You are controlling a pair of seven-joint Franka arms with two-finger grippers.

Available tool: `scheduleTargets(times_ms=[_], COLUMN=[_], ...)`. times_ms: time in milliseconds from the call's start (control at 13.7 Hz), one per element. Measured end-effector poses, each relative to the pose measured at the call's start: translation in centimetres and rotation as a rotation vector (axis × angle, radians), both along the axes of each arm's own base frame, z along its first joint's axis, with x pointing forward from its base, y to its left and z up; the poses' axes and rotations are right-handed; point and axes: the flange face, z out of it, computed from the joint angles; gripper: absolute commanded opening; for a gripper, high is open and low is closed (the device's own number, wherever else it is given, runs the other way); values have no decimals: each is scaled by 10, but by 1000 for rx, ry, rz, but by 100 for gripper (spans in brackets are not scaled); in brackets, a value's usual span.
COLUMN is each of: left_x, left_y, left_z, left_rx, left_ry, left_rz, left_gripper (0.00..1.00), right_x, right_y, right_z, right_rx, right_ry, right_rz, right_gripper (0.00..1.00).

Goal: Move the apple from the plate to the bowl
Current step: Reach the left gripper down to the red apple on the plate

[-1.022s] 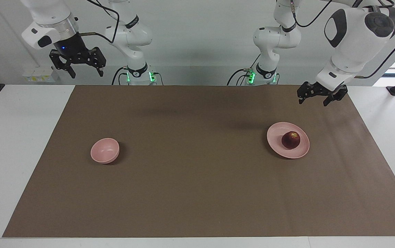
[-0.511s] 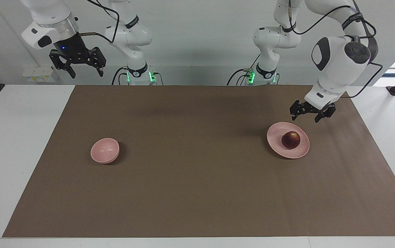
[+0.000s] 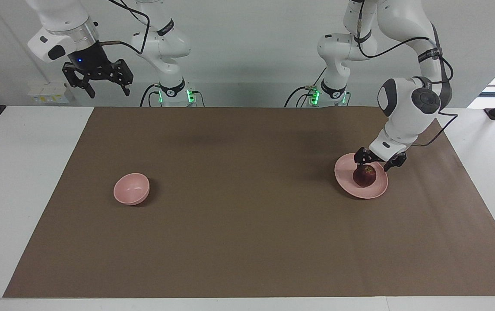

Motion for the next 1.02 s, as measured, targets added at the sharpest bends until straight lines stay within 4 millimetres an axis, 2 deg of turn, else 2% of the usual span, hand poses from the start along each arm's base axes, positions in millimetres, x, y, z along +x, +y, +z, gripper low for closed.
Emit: scheduleTargets(times_ms=[365, 438, 511, 876, 1022], left_x=[-1, -2, -3, -2, 6], left_y=[1, 1, 1, -3, -7], left_z=[-43, -48, -51, -45, -29], left_rx=[2, 2, 2, 3, 6], left_ry=[-6, -4, -1, 12, 45], left_rz=[0, 0, 1, -7, -12], left_gripper=[100, 66, 1, 0, 0], right_x=[-1, -1, -1, -4, -4], right_y=[0, 0, 1, 9, 10], right_z=[-8, -10, -10, -14, -13], right_rx=[1, 1, 1, 1, 5], right_ry=[19, 22, 23, 32, 21], right_rz=[1, 1, 2, 18, 18], right_gripper=[100, 100, 100, 100, 100])
